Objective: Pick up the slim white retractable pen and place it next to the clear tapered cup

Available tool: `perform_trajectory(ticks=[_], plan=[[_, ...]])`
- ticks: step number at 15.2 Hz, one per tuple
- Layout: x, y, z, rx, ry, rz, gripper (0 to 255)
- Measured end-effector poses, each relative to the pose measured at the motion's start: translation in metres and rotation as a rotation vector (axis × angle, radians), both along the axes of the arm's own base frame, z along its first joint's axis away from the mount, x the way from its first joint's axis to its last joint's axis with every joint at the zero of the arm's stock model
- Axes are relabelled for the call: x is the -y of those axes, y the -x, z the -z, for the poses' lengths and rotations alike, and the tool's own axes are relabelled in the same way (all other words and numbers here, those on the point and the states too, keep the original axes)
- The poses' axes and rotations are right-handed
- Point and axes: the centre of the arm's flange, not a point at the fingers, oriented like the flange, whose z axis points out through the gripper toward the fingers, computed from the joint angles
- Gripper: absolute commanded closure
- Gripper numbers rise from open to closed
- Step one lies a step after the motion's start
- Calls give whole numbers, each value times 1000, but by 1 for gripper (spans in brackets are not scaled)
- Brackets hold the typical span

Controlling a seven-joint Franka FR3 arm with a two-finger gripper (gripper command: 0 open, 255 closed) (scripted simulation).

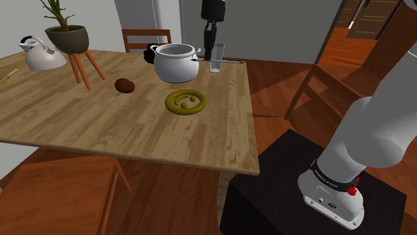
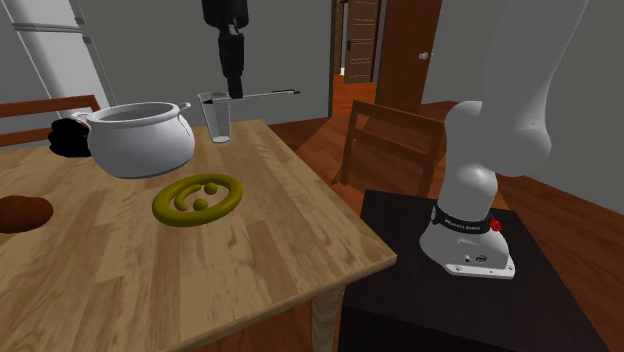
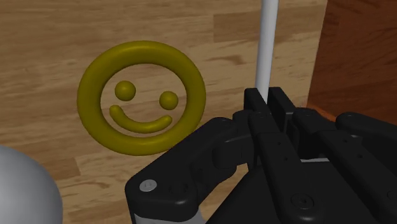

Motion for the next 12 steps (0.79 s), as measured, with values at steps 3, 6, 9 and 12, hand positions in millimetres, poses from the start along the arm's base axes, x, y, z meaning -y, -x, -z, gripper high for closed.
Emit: perform_trajectory(ticks=[3,6,9,12], plan=[[38,-13,3,0,0,0,255],[75,-25,1,0,0,0,255],[113,-40,2,-1,0,0,255],[148,-52,1,0,0,0,255]])
